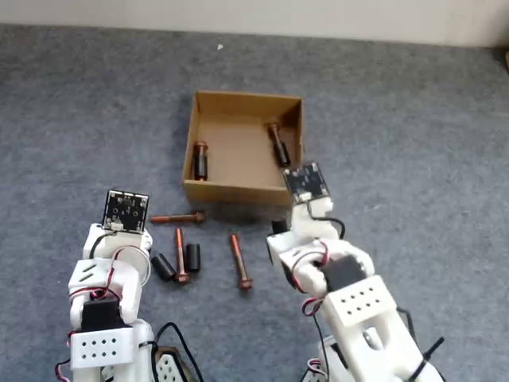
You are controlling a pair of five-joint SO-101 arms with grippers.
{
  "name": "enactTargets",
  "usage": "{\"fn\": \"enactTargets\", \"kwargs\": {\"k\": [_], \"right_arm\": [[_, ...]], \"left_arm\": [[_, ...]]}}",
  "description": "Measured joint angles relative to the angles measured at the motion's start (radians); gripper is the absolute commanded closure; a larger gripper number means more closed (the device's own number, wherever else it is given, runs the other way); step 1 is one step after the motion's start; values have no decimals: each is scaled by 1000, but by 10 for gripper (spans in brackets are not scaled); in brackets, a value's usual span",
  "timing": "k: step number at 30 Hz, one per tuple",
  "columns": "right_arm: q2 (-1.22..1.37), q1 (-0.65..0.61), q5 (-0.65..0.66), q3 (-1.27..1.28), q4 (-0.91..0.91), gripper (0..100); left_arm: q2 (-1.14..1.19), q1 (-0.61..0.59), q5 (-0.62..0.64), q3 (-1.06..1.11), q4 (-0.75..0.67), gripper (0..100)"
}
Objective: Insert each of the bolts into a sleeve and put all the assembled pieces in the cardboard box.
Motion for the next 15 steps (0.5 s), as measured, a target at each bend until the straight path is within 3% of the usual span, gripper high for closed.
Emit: {"fn": "enactTargets", "kwargs": {"k": [5, 15], "right_arm": [[-41, 2, 0, 49, -31, 994], [-48, 147, 0, 51, -32, 994]], "left_arm": [[0, 0, -26, -21, 21, 992], [15, 11, -169, -427, 379, 944]]}}
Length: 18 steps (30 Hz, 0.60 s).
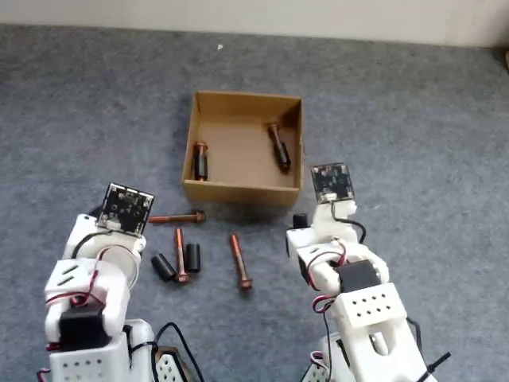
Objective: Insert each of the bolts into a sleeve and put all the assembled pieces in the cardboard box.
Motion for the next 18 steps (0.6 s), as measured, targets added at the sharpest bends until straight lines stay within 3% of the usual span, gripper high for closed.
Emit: {"fn": "enactTargets", "kwargs": {"k": [6, 18], "right_arm": [[0, -2, 5, 0, 0, 994], [0, 5, 6, 0, 0, 994]], "left_arm": [[269, 87, -109, -244, 147, 941], [971, 178, -466, -499, 158, 861]]}}
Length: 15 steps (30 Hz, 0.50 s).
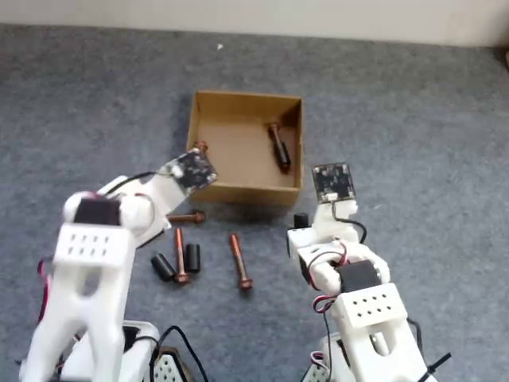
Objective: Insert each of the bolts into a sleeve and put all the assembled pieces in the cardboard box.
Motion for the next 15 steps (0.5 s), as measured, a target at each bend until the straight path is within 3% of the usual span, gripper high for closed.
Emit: {"fn": "enactTargets", "kwargs": {"k": [6, 15], "right_arm": [[0, 0, 0, 0, 0, 994], [0, 3, 3, 0, 0, 994]], "left_arm": [[276, 52, -83, -109, 0, 861], [597, 114, -91, -299, -29, 861]]}}
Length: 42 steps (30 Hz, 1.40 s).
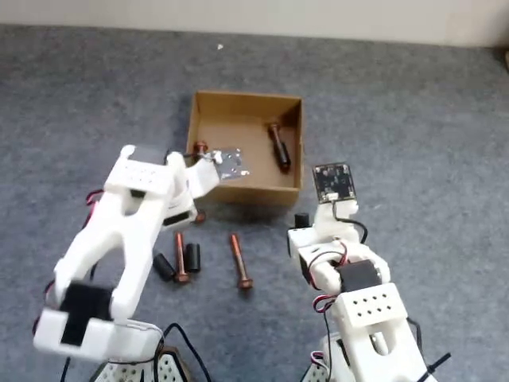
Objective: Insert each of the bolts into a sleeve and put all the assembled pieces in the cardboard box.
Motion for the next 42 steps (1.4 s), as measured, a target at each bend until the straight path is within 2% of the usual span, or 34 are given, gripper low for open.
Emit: {"fn": "enactTargets", "kwargs": {"k": [9, 12, 15, 26, 30, 36, 42], "right_arm": [[0, 2, 0, 0, 0, 994], [0, 2, 0, 0, 0, 994], [0, 2, 0, 0, 0, 994], [0, 2, 0, 0, 0, 994], [0, 2, 0, 0, 0, 994], [0, 2, 0, 0, 0, 994], [-15, 2, 0, 0, 5, 994]], "left_arm": [[293, -2, 0, -155, -64, 862], [350, -3, 2, -196, -63, 920], [365, -3, 2, -206, -61, 999], [365, 14, 2, -216, -29, 995], [292, 14, 15, -167, -26, 995], [18, 23, 61, -32, -20, 995], [-273, 21, 193, 49, -18, 995]]}}
